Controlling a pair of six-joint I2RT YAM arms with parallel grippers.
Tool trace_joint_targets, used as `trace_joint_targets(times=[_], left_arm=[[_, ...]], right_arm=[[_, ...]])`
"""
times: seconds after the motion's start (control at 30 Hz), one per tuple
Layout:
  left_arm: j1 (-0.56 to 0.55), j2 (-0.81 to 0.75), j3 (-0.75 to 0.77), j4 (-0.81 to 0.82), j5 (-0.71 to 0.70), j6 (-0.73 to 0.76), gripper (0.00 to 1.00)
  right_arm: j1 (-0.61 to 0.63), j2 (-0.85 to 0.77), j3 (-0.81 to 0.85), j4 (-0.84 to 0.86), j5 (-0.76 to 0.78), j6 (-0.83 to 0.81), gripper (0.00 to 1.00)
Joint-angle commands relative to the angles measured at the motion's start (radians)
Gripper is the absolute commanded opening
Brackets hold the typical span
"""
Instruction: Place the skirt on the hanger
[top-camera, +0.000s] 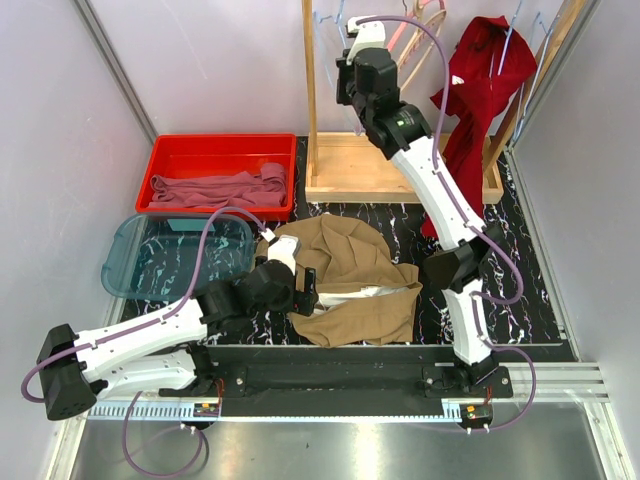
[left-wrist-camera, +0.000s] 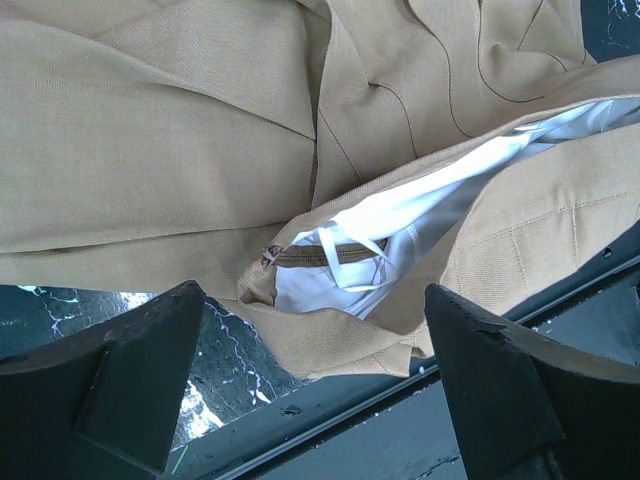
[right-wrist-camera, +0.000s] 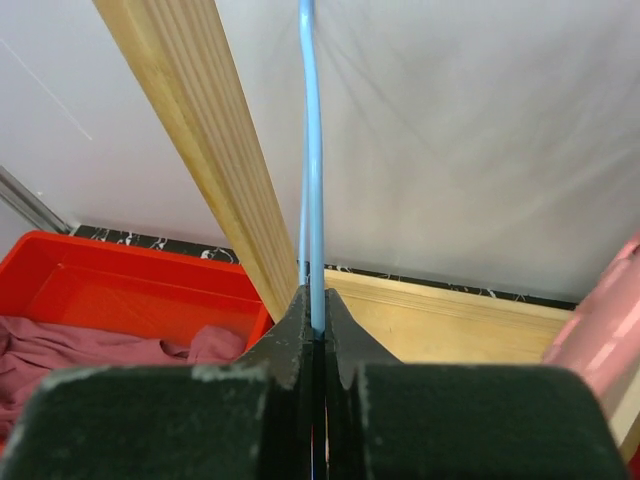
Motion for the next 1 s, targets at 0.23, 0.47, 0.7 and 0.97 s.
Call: trace_joint_targets(times=[0.23, 0.47, 0.7, 0.97], left_arm=[[0.007, -0.001, 0.007, 0.026, -0.043, -0.001, 0.96], [0.008, -0.015, 0.018, 0.013, -0.057, -0.007, 0.97], [0.013, -0.03, 0.032, -0.006, -0.077, -0.002, 0.98], [0.017, -0.045, 0.047, -0.021, -0.066, 0.002, 0.98]], right_arm=[[0.001, -0.275, -0.073, -0.002, -0.101, -0.021, 0.0], [0.014, -0.433, -0.146, -0.244, -0.261, -0.021, 0.0], [0.015, -0.772, -0.577, -0.255, -0.436, -0.029, 0.0], [0.014, -1.176, -1.169, -0.205, -0.612, -0.081, 0.0]])
